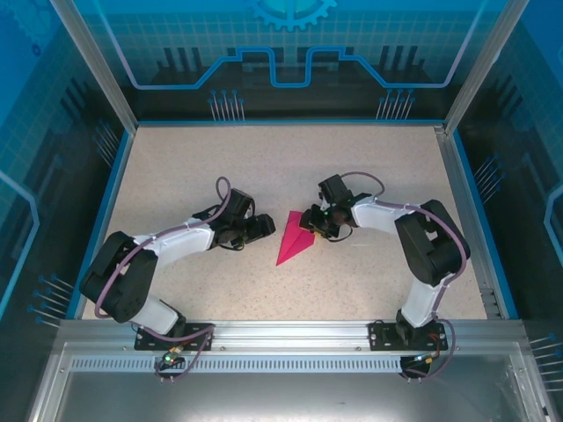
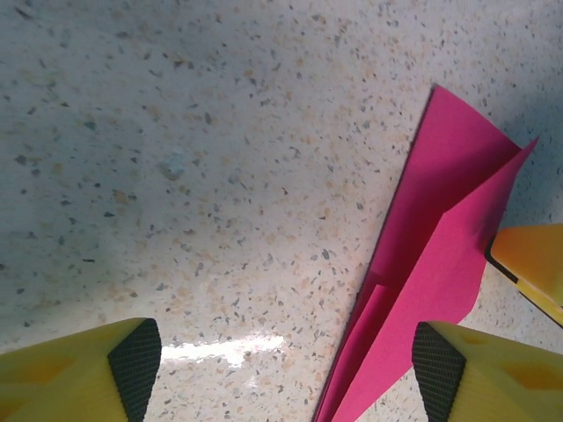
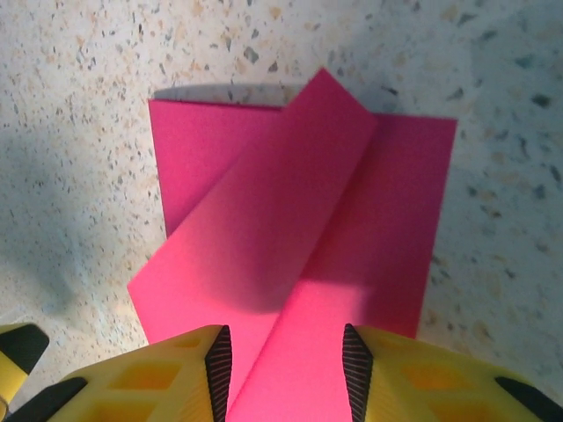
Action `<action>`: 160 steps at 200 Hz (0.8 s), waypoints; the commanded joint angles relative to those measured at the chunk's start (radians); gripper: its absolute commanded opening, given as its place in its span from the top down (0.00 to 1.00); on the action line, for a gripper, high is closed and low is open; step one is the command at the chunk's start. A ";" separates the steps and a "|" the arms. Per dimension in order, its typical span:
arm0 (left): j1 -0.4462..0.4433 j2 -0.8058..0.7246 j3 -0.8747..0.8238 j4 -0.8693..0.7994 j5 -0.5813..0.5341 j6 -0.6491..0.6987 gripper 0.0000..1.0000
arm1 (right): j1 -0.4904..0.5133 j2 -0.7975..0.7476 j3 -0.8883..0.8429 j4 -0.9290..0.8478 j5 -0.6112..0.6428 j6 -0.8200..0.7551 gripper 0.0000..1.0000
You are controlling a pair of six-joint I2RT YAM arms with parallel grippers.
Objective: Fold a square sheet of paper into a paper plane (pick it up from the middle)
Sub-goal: Turn over the paper at the center of the table.
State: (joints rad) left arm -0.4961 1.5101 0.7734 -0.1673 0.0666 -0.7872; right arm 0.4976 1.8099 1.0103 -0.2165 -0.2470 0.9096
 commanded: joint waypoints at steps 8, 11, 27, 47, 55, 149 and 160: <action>0.017 -0.010 0.024 -0.014 -0.022 -0.007 0.19 | 0.010 0.048 0.048 0.011 -0.034 -0.002 0.61; 0.018 -0.010 0.025 -0.014 -0.021 -0.010 0.18 | 0.010 0.050 0.048 0.016 -0.037 -0.003 0.61; 0.018 -0.010 0.020 -0.009 -0.013 -0.016 0.17 | 0.015 0.060 0.054 0.029 -0.052 -0.010 0.61; 0.018 -0.009 0.018 -0.011 -0.007 -0.018 0.16 | 0.018 0.068 0.054 0.057 -0.075 -0.017 0.62; 0.018 -0.009 0.021 -0.013 -0.003 -0.019 0.16 | 0.019 0.069 0.053 0.071 -0.092 -0.021 0.62; 0.105 -0.029 0.005 0.057 0.254 -0.008 0.02 | 0.030 0.024 -0.044 0.339 -0.216 -0.017 0.91; 0.115 -0.041 0.002 0.066 0.301 0.000 0.02 | 0.021 -0.007 -0.059 0.379 -0.240 -0.009 0.92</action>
State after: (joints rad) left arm -0.4072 1.5093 0.7734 -0.1390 0.2260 -0.7876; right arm 0.5228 1.8641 0.9867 0.0494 -0.4206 0.8902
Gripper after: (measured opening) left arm 0.979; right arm 0.091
